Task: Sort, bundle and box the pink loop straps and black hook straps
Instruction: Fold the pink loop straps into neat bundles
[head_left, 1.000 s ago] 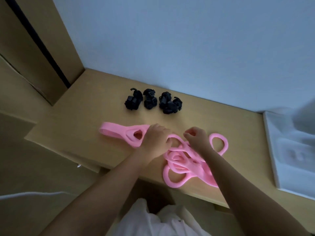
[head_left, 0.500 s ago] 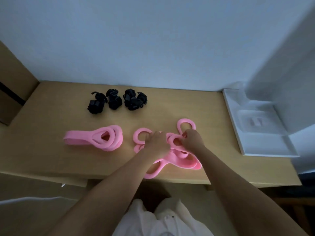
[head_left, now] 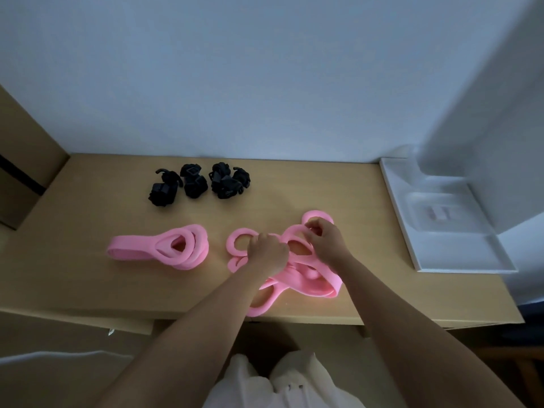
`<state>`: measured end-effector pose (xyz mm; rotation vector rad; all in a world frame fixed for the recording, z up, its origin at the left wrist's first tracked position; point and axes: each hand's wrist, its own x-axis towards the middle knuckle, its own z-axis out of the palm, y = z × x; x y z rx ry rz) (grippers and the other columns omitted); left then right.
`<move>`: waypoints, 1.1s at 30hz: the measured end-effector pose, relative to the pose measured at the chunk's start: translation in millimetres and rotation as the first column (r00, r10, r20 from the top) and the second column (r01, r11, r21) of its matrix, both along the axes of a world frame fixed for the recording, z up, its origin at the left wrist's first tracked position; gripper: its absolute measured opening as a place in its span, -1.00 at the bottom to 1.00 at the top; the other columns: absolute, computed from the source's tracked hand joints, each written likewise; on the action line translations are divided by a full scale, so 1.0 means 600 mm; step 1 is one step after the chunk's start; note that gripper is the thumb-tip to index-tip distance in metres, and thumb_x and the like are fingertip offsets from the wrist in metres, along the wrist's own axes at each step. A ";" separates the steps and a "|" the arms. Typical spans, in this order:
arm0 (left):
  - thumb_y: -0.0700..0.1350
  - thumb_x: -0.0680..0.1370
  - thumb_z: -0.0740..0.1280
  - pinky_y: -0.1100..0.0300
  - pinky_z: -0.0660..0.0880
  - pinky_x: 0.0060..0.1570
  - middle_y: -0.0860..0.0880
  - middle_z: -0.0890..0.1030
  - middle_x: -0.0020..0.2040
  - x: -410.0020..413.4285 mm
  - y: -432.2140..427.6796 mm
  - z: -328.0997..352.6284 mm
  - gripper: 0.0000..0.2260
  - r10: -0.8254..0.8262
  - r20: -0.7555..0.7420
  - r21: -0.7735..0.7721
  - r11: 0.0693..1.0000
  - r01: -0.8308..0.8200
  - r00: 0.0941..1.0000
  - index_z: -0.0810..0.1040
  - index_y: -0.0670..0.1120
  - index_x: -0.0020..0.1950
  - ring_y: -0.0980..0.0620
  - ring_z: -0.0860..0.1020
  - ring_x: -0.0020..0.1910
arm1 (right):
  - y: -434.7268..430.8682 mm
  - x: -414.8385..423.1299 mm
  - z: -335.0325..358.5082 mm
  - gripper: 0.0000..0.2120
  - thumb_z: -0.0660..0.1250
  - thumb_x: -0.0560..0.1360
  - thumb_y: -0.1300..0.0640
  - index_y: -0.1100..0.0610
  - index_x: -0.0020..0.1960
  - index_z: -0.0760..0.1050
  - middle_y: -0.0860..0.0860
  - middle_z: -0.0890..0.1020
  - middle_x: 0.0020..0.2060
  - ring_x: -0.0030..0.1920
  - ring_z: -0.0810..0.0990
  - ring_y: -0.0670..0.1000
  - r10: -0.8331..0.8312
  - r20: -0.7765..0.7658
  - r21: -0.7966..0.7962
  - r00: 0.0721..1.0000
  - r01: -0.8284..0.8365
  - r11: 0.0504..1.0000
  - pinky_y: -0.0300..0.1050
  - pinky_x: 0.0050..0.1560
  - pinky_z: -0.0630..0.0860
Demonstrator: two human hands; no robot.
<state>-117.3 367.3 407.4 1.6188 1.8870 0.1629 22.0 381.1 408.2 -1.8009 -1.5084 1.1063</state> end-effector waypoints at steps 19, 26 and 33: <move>-0.19 0.50 0.38 0.19 0.53 -0.09 -0.11 0.63 0.02 0.012 0.019 0.104 -0.70 0.220 0.767 0.057 0.912 -0.405 0.603 0.46 -0.14 0.21 -0.02 0.62 -0.05 | 0.025 0.032 0.076 -0.85 0.25 0.57 0.21 0.14 -0.14 0.55 0.01 0.56 -0.30 -0.33 0.44 -0.05 0.053 -0.343 -0.049 0.938 -0.074 0.996 -0.21 -0.31 0.37; 0.20 0.09 0.57 0.02 0.45 0.17 -0.08 0.56 0.10 -0.001 0.082 0.230 -0.19 0.083 0.996 -0.073 0.969 -0.237 0.031 0.49 -0.11 0.25 -0.03 0.53 0.11 | 0.061 -0.003 0.250 -0.82 0.23 0.57 0.24 0.20 -0.16 0.56 0.00 0.62 -0.33 -0.31 0.55 -0.03 0.146 -0.629 0.215 0.764 -0.009 0.977 -0.14 -0.22 0.53; 0.12 0.17 0.46 0.17 0.55 -0.05 -0.09 0.66 -0.02 -0.020 0.113 0.356 -0.40 -0.136 0.991 0.136 0.991 -0.013 -0.008 0.54 -0.09 0.16 -0.03 0.60 0.00 | 0.074 -0.035 0.376 -0.85 0.27 0.54 0.27 0.30 -0.09 0.60 0.09 0.69 -0.30 -0.27 0.61 0.06 0.174 -0.519 0.457 0.837 0.100 0.884 -0.04 -0.22 0.60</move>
